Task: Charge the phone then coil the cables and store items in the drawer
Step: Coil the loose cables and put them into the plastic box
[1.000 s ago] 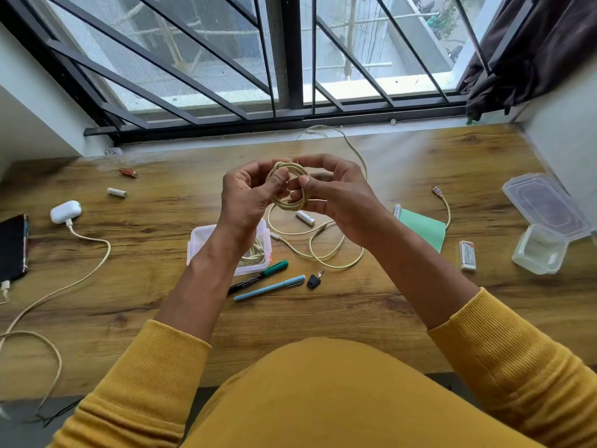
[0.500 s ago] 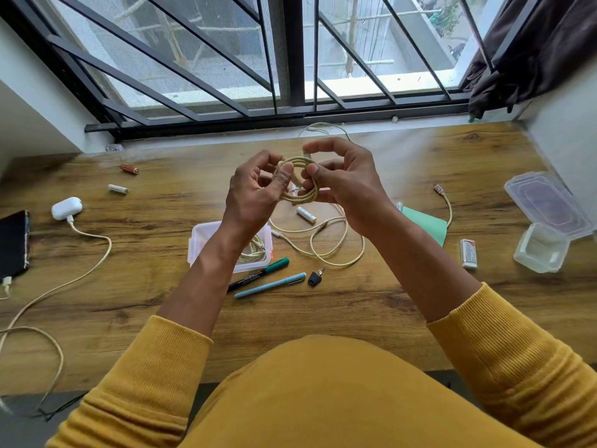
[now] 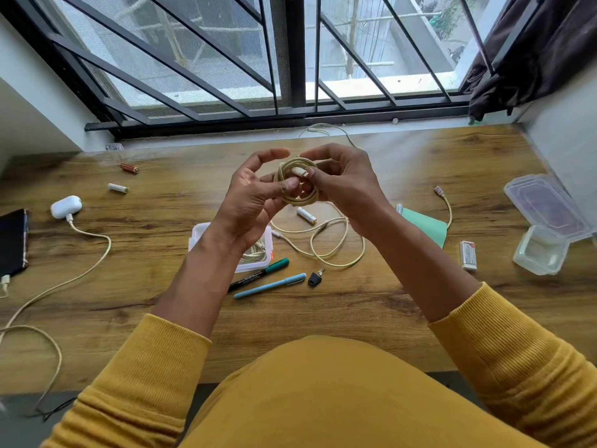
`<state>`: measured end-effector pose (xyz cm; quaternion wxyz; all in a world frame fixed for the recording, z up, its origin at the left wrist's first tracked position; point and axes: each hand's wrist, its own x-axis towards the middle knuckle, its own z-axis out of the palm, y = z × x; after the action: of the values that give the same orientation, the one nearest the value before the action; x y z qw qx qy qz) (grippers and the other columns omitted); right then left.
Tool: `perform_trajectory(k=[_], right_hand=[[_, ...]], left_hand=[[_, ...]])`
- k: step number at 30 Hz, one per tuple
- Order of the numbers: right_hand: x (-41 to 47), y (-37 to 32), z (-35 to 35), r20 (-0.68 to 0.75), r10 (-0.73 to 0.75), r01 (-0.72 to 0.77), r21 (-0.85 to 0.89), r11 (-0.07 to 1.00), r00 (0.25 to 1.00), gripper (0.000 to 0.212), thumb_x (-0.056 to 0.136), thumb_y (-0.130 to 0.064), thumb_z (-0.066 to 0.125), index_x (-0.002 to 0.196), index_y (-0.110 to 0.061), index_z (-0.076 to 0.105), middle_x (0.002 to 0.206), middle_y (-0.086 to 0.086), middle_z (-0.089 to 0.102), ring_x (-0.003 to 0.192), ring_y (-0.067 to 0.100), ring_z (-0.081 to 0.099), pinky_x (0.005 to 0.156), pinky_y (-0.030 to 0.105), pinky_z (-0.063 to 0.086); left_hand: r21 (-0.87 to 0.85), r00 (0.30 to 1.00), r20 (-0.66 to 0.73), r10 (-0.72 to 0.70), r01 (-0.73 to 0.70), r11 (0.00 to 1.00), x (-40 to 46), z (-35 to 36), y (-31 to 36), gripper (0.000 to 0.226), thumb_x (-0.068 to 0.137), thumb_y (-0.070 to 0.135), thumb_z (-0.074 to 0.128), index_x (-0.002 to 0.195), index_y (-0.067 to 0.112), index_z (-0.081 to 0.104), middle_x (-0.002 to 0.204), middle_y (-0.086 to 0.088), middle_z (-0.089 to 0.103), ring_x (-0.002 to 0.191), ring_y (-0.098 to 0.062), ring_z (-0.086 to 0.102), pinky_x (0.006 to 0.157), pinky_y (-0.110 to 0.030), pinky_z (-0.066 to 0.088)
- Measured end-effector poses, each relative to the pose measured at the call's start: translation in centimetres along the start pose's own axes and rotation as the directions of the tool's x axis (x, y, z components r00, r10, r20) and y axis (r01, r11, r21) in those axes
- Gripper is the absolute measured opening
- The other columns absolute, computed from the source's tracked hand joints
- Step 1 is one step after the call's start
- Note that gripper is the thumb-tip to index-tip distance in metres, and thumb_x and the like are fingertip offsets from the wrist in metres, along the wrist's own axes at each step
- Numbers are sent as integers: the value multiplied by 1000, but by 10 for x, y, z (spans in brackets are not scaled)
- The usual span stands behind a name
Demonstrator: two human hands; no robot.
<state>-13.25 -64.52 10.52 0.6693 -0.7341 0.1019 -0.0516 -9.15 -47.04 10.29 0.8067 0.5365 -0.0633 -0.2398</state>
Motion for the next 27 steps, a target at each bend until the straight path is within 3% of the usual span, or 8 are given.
perform_trajectory(k=[4, 6, 8, 12, 17, 19, 22, 27], right_hand=[[-2, -1, 2, 27, -29, 29, -9, 1000, 999, 16, 96, -6, 74, 111, -6, 76, 93, 19, 78, 88, 33, 78, 80, 57, 65], [-4, -1, 3, 26, -33, 33, 1, 999, 999, 14, 95, -5, 75, 109, -5, 77, 90, 21, 77, 84, 32, 77, 80, 58, 65], [-5, -2, 3, 26, -18, 18, 29, 999, 999, 13, 94, -4, 76, 107, -4, 77, 90, 24, 76, 81, 32, 75, 81, 60, 64], [-7, -6, 3, 47, 18, -23, 105, 994, 999, 13, 95, -3, 75, 107, 2, 76, 95, 33, 73, 79, 28, 71, 82, 59, 64], [-4, -7, 4, -2, 10, -10, 121, 993, 1000, 18, 95, 1, 73, 112, 2, 73, 92, 28, 75, 75, 24, 73, 76, 48, 66], [-2, -4, 5, -46, -24, 29, 101, 994, 999, 17, 94, 0, 74, 111, 0, 74, 87, 22, 76, 74, 24, 74, 75, 45, 65], [-1, 3, 10, -107, -103, 104, 8, 995, 989, 16, 96, -3, 74, 111, -6, 75, 85, 12, 78, 77, 22, 77, 77, 45, 67], [-4, 10, 16, -159, -305, 270, -211, 939, 939, 14, 100, -5, 67, 112, -7, 75, 86, 1, 76, 72, 13, 74, 67, 37, 65]], left_hand=[[309, 966, -51, 254, -227, 924, 1, 4, -8, 41, 83, -3, 83, 121, 5, 68, 100, -20, 77, 89, -29, 76, 80, -41, 63], [558, 904, -65, 424, -319, 766, 4, 4, -12, 37, 82, 11, 90, 116, 10, 75, 102, -10, 79, 89, -22, 77, 76, -36, 63], [763, 816, -31, 577, -353, 541, 5, 2, -14, 33, 82, 19, 91, 114, 18, 80, 106, 0, 76, 90, -12, 74, 74, -28, 62], [889, 690, 86, 719, -380, 257, 4, 3, -12, 22, 87, 20, 87, 108, 20, 83, 103, 3, 73, 90, -9, 68, 76, -30, 59], [961, 625, 119, 771, -269, 70, 2, 8, -13, 17, 96, 35, 77, 105, 20, 76, 95, 6, 77, 82, -14, 69, 72, -38, 56], [965, 627, 112, 771, -254, 67, 0, 13, -15, 21, 99, 36, 73, 108, 18, 71, 93, 5, 77, 80, -16, 71, 70, -32, 52], [964, 652, 39, 757, -223, 143, -2, 17, -18, 24, 102, 36, 69, 111, 15, 67, 91, 4, 77, 80, -16, 73, 72, -26, 42], [859, 762, -105, 640, -254, 444, 4, 19, -19, 16, 104, 32, 65, 107, 16, 63, 79, 7, 74, 72, -8, 72, 70, -37, 58]])
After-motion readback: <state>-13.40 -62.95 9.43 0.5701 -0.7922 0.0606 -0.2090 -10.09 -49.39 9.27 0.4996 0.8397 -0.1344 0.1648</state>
